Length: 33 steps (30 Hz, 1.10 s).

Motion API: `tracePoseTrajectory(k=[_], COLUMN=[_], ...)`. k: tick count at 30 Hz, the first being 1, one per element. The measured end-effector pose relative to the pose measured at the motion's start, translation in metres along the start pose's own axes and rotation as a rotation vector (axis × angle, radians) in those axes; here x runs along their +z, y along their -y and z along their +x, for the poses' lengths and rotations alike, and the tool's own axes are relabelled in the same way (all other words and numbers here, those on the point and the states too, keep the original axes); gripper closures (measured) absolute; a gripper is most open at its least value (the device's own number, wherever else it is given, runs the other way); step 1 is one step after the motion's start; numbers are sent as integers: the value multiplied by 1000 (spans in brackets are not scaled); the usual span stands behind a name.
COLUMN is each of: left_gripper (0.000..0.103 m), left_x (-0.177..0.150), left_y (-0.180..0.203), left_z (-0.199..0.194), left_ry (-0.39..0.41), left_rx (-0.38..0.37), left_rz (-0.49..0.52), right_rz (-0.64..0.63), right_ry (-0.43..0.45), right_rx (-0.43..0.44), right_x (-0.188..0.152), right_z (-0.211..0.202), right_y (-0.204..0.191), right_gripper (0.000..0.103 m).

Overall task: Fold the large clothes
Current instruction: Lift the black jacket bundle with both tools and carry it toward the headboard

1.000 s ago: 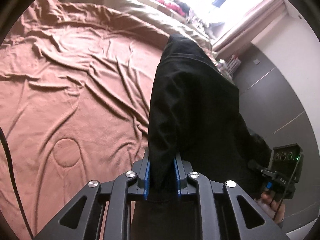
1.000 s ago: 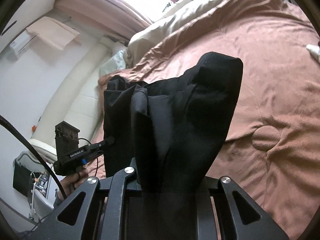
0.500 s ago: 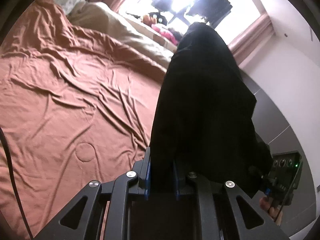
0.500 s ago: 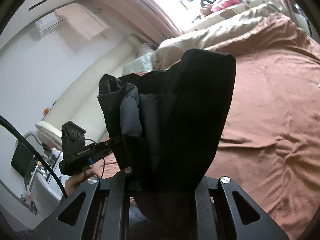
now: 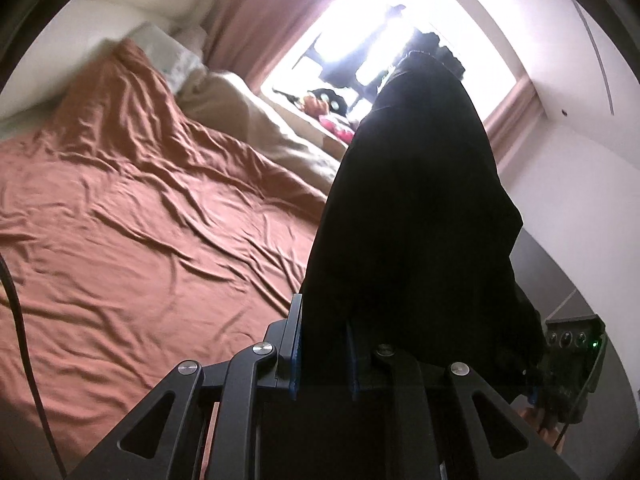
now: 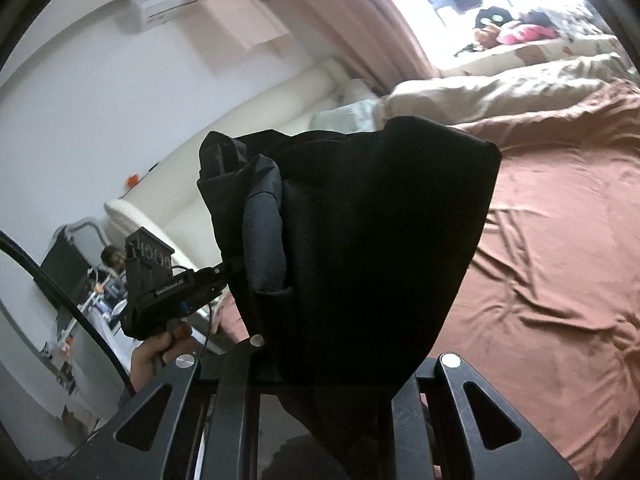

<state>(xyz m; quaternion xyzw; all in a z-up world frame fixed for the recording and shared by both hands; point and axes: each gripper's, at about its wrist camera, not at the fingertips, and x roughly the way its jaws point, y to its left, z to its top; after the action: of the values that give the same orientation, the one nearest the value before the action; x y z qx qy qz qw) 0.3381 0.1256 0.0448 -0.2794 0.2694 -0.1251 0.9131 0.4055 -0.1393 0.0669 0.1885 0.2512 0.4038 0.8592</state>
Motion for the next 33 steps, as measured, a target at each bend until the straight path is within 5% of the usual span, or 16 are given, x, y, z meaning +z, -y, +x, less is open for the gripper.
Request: tracePoseTrajectory(k=[20, 33], left_gripper=[86, 86], left_x=[34, 84], left_y=[-140, -227], left_z=[-189, -261], left_ry=[253, 334], left_rx=[178, 365], left_rz=[-135, -196], right_rz=[-133, -154], right_ry=[-157, -222], right_rx=[193, 323], right_x=[21, 31], right_z=[170, 300], right_y=[-74, -129], right_gripper=[90, 90])
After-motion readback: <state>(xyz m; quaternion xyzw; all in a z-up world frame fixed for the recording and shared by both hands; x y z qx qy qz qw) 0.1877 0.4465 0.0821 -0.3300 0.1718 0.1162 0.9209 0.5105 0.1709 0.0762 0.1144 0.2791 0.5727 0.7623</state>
